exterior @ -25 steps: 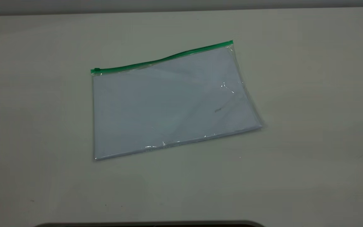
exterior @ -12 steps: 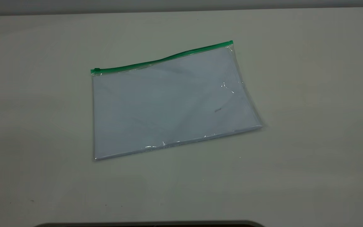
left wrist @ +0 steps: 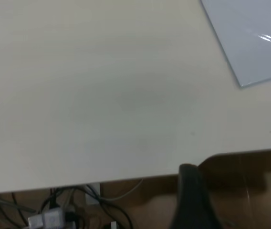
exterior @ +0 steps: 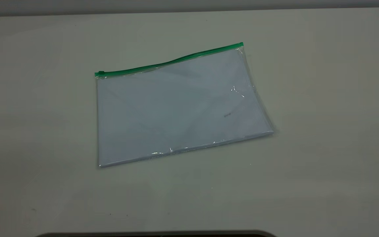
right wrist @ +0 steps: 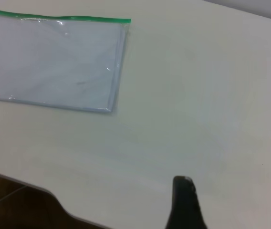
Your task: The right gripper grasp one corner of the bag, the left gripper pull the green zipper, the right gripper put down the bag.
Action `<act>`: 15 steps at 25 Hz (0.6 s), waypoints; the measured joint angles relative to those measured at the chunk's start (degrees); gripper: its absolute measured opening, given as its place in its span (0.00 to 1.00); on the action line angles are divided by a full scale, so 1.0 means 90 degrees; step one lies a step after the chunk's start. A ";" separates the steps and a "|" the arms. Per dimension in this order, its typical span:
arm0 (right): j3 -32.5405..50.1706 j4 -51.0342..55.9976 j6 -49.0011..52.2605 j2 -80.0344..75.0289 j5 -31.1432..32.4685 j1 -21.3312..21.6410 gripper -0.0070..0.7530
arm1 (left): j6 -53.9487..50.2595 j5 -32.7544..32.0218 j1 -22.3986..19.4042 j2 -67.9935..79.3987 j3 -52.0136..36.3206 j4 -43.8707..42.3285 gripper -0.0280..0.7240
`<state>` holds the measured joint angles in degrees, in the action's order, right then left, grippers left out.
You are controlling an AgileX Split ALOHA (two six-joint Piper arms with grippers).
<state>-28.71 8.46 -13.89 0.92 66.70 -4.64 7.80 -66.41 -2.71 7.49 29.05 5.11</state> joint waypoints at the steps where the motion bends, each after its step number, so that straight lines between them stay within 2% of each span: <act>1: 0.0000 0.0000 0.0000 0.0000 0.0000 0.0000 0.76 | 0.0000 0.0029 0.0000 0.0000 -0.0050 -0.0004 0.78; 15: 0.0000 -0.0001 0.0006 0.0000 0.0000 0.0000 0.76 | -0.0047 0.0135 0.0000 0.0000 -0.0121 -0.0004 0.78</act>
<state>-28.71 8.45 -13.84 0.92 66.70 -4.64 7.38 -65.20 -2.71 7.49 27.96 5.08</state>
